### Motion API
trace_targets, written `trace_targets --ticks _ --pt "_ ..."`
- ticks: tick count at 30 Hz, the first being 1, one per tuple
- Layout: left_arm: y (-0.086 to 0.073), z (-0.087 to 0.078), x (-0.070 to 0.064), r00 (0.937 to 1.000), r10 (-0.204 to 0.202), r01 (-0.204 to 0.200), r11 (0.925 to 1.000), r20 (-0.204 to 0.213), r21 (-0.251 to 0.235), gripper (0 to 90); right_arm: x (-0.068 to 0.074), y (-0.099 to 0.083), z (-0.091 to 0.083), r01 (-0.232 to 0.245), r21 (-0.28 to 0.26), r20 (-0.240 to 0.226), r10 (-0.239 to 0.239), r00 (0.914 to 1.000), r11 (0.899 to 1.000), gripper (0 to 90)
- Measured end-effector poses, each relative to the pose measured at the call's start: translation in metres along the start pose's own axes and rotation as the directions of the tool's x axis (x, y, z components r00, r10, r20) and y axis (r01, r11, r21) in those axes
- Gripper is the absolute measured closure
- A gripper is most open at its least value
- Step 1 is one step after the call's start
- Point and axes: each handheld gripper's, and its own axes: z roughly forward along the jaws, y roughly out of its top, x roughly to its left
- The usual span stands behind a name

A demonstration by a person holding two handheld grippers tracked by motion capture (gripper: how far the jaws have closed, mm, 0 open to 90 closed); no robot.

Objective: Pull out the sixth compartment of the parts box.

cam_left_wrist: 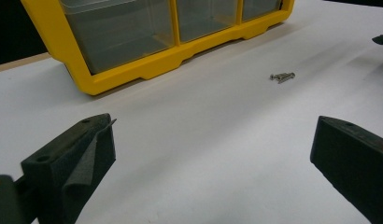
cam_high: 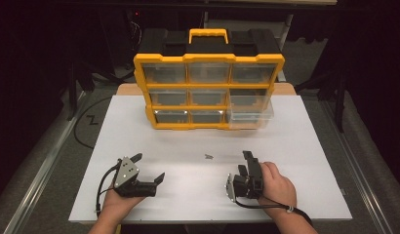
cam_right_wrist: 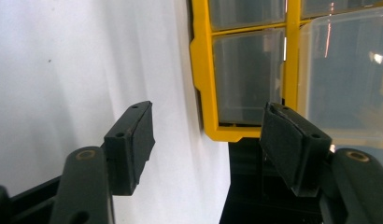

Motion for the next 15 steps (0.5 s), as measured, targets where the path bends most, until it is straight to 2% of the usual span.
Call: trace_targets --ticks 1,3,5,7,13,15 --pt "-0.0001 0.0001 0.0 1.0 0.0 0.0 1.0 0.001 0.001 0.9 0.003 -0.0007 0.0006 -0.033 -0.001 -0.009 0.033 0.9994 0.999 35.5" --pt "-0.0003 0.0006 -0.0003 1.0 0.001 -0.001 1.0 0.002 0.004 0.9 0.0033 -0.001 0.0006 -0.014 0.001 0.001 0.014 0.9999 1.0 34.7" --pt "-0.0004 0.001 -0.0006 1.0 0.003 -0.003 1.0 0.003 0.005 0.9 0.0062 -0.003 0.0022 -0.038 -0.01 -0.001 0.038 0.9993 0.999 32.8" --pt "-0.0007 0.0012 -0.0008 1.0 0.0 0.0 1.0 0.003 0.004 0.9 0.0075 -0.0043 0.0022 -0.033 -0.013 0.014 0.033 0.9994 0.999 31.5" --pt "-0.0021 0.004 -0.0016 1.0 -0.004 0.004 0.9999 0.004 0.016 0.9 0.0122 -0.0084 0.0046 -0.06 -0.019 0.003 0.06 0.9982 0.998 26.2" --pt "-0.0021 0.0051 -0.0022 1.0 -0.002 0.002 0.9998 0.004 0.018 0.9 0.0108 -0.0102 0.0056 -0.064 -0.044 0.003 0.064 0.9979 0.997 22.0"
